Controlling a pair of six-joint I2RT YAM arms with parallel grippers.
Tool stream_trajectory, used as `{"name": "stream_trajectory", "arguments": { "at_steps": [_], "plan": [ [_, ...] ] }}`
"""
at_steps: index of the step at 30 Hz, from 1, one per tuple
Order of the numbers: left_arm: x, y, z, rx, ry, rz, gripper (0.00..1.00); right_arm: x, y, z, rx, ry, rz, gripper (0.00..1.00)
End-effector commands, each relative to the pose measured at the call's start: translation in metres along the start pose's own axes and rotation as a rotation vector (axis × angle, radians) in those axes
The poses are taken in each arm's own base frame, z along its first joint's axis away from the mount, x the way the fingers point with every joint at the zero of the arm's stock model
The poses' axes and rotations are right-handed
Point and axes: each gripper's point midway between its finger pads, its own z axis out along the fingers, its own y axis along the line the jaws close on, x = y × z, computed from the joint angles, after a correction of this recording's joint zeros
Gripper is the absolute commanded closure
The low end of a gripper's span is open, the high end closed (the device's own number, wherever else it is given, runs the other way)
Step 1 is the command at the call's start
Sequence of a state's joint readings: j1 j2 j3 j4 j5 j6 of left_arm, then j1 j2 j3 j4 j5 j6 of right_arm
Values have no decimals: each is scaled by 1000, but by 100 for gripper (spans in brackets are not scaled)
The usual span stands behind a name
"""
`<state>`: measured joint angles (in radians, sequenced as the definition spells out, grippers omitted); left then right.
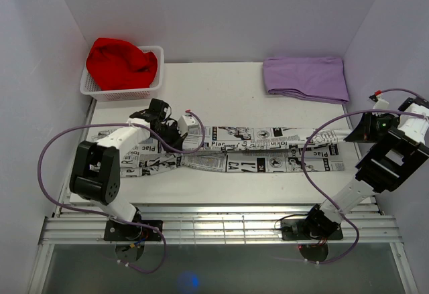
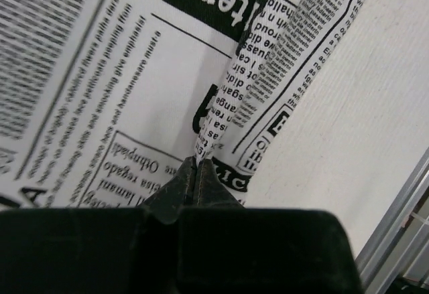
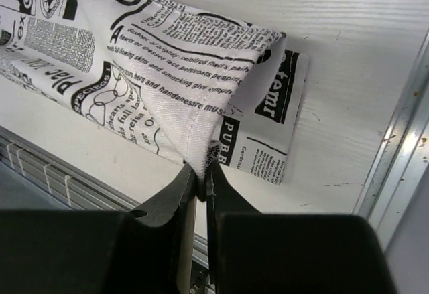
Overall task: Fold and stack the trousers
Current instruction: Fold the trousers
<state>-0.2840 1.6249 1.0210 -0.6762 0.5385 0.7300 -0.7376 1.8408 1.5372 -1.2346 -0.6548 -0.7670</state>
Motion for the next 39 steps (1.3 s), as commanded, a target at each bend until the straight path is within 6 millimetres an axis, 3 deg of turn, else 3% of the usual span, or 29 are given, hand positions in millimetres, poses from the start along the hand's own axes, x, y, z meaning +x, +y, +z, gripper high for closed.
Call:
{"name": "stream_trajectory", "arguments": {
  "at_steps": [1,4,5,9,12,15,19,24,25,26,27,30,34,36,39],
  "plan": [
    [-23,0,-40,-100,-80,157,100,-15,-7,-28,95,-68,-92,92],
    [-3,-17,-38,-57,-46,187,100,2,-20,-21,124,-31,-85,92],
    [6,-19,-36,-51,-22,191,100,17,-21,-12,117,4,-61,92],
    [53,-35,-12,40,98,141,100,40,-39,9,152,35,-43,92],
    [74,-44,1,112,150,108,99,58,-54,21,180,87,-32,92],
    [86,-38,15,98,192,37,87,67,-65,30,197,110,-16,92],
    [80,-35,19,113,187,-18,63,69,-71,38,187,115,14,92],
    [60,-39,2,89,115,50,52,85,-61,40,153,158,-9,92],
    [48,-41,-6,83,71,74,52,88,-57,39,142,162,-28,87],
    [37,-42,-14,83,45,87,44,88,-52,38,122,162,-28,77],
    [27,-43,-21,79,18,96,36,91,-45,36,98,174,-13,56],
    [-10,-48,-48,59,-85,117,32,80,-44,26,116,151,-26,39],
    [-35,-51,-74,4,-153,93,29,50,-55,8,172,93,-40,45],
    [-39,-50,-81,-21,-175,67,29,34,-57,7,158,61,-19,47],
    [-38,-46,-84,-46,-200,7,29,28,-53,17,96,60,40,48]
  ]
}}
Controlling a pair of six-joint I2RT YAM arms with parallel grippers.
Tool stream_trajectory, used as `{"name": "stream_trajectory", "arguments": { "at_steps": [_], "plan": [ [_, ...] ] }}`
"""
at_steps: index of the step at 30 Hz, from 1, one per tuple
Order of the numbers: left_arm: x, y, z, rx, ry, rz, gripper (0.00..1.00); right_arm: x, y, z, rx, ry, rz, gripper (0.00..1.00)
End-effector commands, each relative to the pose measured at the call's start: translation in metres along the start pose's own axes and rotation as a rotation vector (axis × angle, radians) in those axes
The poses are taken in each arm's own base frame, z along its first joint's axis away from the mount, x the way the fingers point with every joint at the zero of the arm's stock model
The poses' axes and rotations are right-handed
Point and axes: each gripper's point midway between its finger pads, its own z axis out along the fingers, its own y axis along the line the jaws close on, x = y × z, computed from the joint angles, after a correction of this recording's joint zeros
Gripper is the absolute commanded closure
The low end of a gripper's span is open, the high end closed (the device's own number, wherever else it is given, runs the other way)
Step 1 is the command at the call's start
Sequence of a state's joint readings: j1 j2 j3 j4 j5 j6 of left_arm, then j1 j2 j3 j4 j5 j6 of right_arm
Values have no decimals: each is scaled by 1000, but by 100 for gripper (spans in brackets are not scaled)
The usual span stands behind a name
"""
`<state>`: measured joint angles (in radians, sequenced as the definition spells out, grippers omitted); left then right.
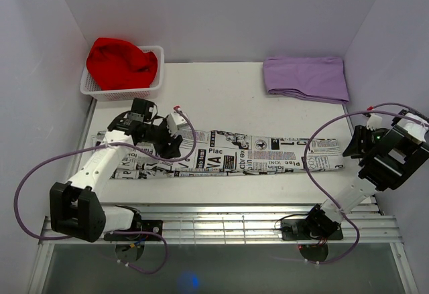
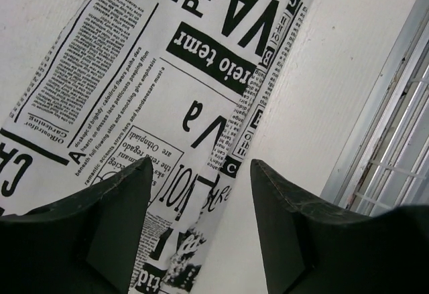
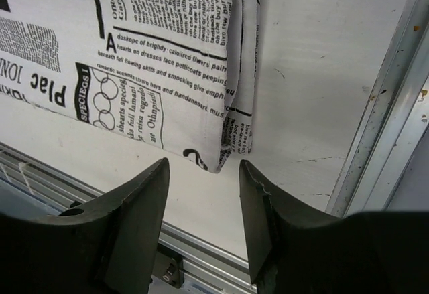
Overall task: Fold and stack the trousers
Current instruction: Fold the trousers
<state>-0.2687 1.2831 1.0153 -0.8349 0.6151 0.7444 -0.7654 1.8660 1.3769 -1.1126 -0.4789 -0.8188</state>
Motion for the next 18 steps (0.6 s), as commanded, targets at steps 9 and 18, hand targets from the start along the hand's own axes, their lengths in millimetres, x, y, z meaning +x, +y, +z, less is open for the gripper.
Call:
{"name": "stream_trajectory", "arguments": {
  "at_steps": [9,18],
  "plan": [
    [5,57,-29,-76,-131,-437,16,-17,-6,32,13,-57,29,48],
    [45,101,-40,-166,-91,-660,14,-14,-7,47,20,-47,22,85]
  ]
}}
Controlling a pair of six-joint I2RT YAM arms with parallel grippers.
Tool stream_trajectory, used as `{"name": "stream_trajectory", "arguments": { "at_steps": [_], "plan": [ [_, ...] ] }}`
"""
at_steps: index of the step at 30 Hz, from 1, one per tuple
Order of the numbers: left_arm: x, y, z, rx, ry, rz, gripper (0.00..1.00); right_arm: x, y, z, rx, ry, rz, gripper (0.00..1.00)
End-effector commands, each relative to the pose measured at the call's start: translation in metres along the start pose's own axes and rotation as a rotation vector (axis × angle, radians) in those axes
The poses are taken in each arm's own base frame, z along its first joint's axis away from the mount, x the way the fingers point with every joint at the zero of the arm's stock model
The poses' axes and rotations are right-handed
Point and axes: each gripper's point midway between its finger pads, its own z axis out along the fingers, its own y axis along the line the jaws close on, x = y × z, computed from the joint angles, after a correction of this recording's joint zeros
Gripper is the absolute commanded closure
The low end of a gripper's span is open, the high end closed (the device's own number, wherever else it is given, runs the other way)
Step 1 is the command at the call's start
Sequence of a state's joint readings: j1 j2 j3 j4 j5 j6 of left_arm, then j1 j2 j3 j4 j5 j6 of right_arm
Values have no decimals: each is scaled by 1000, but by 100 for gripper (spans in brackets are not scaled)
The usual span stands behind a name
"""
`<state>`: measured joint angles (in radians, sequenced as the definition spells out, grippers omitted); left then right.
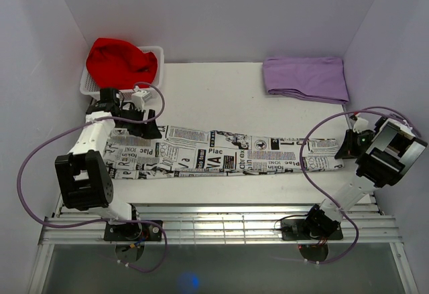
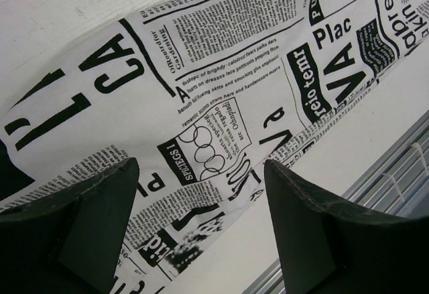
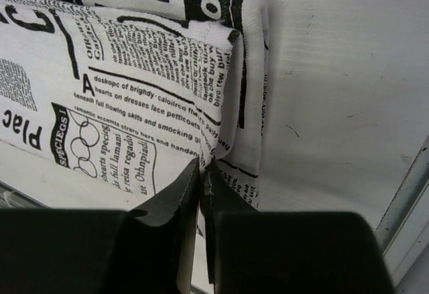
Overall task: Fold and stack the trousers
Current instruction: Fold the trousers
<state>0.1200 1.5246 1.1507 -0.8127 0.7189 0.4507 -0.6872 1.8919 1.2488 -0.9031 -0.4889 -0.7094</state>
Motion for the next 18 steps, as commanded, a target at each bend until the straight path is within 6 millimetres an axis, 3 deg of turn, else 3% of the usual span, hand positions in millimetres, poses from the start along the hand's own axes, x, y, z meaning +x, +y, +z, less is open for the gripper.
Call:
{"name": "stream_trajectory", "arguments": {
  "at_steps": [1,5,6,9,13,18],
  "plan": [
    [0,10,-5,-40,-8,-60,14,-12,-5,-3,13,-44,7,92],
    [31,35,-7,-105,43,-149,15,-38,11,-33,1,-115,-33,92],
    [39,40,-7,-115,57,-165,16,-52,13,-49,29,-156,-72,92],
    [52,49,-14,-124,53,-194,17,-64,8,-64,97,-188,-124,92],
    [57,57,-30,-126,53,-202,17,-41,-13,-40,148,-98,-125,92],
    [67,85,-71,-233,58,-206,17,-28,-40,-17,206,-54,-112,92]
  ]
}}
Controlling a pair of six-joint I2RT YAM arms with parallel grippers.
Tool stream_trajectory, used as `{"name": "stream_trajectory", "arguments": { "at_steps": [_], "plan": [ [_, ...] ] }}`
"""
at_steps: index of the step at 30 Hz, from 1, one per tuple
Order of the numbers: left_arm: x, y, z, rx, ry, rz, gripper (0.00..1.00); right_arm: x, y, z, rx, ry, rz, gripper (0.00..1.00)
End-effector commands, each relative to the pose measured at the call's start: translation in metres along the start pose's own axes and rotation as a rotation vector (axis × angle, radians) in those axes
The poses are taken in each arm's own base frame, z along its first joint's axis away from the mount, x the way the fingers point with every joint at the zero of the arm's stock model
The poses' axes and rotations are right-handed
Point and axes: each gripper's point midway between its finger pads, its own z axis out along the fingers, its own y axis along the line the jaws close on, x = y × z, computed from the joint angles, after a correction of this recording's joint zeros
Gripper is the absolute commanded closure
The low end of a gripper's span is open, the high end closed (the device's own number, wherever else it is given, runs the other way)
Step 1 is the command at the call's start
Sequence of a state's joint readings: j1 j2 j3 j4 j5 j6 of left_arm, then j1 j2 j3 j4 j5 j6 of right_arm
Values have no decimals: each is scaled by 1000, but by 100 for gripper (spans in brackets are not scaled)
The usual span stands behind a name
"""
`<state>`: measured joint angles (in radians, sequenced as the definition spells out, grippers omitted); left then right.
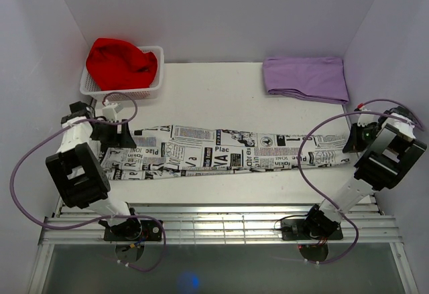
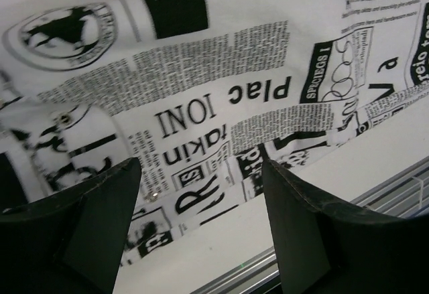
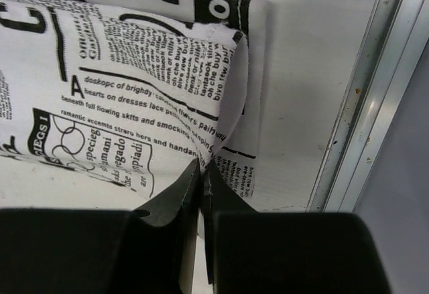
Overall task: Fold and stack the trousers
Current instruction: Fold the trousers
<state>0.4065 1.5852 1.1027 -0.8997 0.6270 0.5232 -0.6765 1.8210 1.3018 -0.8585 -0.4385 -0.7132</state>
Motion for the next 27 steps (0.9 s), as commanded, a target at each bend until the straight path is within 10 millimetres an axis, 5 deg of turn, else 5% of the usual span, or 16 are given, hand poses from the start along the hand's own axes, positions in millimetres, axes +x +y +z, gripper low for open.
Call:
{"name": "stream_trajectory", "arguments": {
  "at_steps": [1,6,10,11,15,17,21,27],
  "plan": [
    [-1,20,-34,-77,-17,35,17,10,-32,14,109,39,-17,92],
    [36,60,-58,-187,50,-55,17,23,-58,16,217,99,-11,91],
    [64,77,-58,-229,66,-110,17,21,-48,5,211,89,-45,56],
    [69,79,-55,-228,71,-117,17,17,-43,2,205,75,-55,40],
    [78,81,-19,-160,93,-169,21,-13,-17,-18,205,12,-155,25],
    [75,80,-3,-133,113,-161,26,-31,5,-27,202,-22,-225,10],
    [56,69,28,-80,113,-135,33,-63,66,-34,110,-111,-365,4],
    [13,43,49,18,56,-199,37,-102,215,-18,-209,-255,-689,13]
  ]
}}
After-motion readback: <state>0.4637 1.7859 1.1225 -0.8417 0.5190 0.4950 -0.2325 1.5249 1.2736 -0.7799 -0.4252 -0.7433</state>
